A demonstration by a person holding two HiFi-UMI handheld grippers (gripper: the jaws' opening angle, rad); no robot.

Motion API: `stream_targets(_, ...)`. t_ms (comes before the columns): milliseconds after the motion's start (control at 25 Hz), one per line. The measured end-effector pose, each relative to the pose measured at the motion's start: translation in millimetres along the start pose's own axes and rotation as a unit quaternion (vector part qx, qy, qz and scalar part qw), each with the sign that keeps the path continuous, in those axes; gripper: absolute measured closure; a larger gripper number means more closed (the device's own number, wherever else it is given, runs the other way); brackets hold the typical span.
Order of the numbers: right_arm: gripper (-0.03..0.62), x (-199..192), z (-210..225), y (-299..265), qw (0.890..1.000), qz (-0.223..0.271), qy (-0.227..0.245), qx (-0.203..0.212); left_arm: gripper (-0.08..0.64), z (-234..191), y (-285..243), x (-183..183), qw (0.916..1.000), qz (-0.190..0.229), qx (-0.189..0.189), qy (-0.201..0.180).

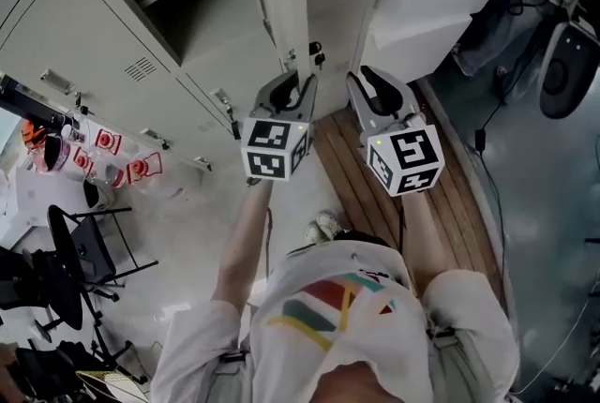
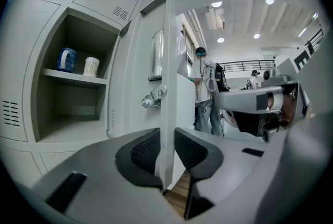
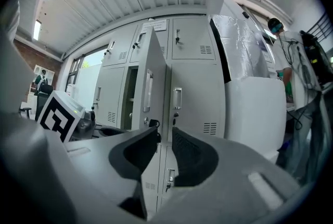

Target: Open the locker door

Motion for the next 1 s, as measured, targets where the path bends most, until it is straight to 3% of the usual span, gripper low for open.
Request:
stream_targets(600,0.509,-18,25,30,0.998,-0.030,-0.020,-0.057,0.468,19,-52,9,0.9981,0.007,-0.061,0.008)
stream_targets(1000,0.509,-29,38,52,0.994,-0.049,-0.031,-0.088,0.466,30,-79,11,0.9973,0.015,-0.070,0.013)
Point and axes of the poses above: the fingertips, and each gripper's own axes: y backward along the fingers, z to its right, x out of its top, the point moved 9 cm from there along y, backward along the fingers, and after that the axes turned 3 degrees about -y, right-handed, at the moved point
